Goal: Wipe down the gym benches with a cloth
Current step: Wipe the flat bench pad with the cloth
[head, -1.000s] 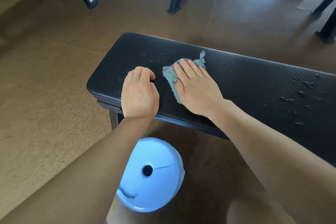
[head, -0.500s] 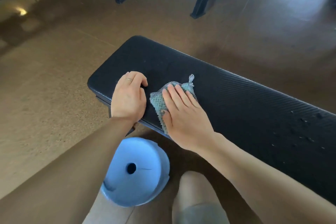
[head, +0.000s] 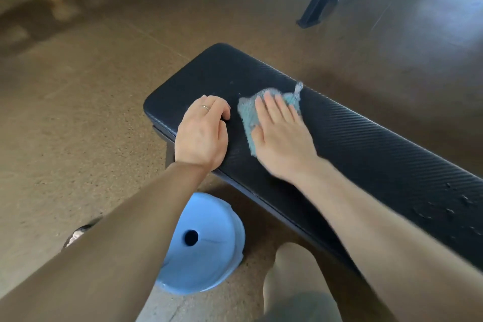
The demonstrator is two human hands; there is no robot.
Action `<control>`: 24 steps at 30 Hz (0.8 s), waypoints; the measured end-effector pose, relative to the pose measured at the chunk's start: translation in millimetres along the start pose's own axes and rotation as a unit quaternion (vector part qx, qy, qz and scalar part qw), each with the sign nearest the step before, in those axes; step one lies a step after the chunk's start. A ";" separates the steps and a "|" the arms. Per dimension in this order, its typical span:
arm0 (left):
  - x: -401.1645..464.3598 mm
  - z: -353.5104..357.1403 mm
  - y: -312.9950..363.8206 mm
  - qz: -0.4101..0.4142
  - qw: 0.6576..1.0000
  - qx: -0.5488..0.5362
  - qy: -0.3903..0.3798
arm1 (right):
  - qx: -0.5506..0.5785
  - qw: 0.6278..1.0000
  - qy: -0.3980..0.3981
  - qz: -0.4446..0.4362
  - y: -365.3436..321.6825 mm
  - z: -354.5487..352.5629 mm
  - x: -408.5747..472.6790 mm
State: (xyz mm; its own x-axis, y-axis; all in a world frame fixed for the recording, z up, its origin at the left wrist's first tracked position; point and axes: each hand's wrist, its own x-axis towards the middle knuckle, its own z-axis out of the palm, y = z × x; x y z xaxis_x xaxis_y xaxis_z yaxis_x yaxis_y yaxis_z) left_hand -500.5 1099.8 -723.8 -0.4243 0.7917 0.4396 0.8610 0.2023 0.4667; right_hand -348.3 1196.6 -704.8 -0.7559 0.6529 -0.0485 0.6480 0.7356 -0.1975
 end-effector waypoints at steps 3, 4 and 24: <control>0.7 2.0 -1.3 -0.003 1.000 -0.005 0.000 | -0.006 0.998 0.008 -0.055 -13.6 7.3 -57.6; 0.3 3.2 -1.5 -0.001 1.000 -0.006 -0.001 | -0.008 0.998 -0.001 -0.069 -11.2 7.8 -62.9; 1.5 -7.8 8.4 -0.029 0.995 0.047 -0.085 | -0.019 0.997 -0.010 -0.071 2.3 1.6 -72.8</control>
State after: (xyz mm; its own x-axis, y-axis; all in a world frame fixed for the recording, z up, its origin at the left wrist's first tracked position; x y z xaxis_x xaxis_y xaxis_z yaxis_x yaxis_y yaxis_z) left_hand -496.0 1098.1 -713.3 -0.4273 0.8618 0.2732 0.8619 0.2970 0.4110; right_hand -291.9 1150.5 -703.3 -0.8419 0.5379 -0.0433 0.5370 0.8272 -0.1657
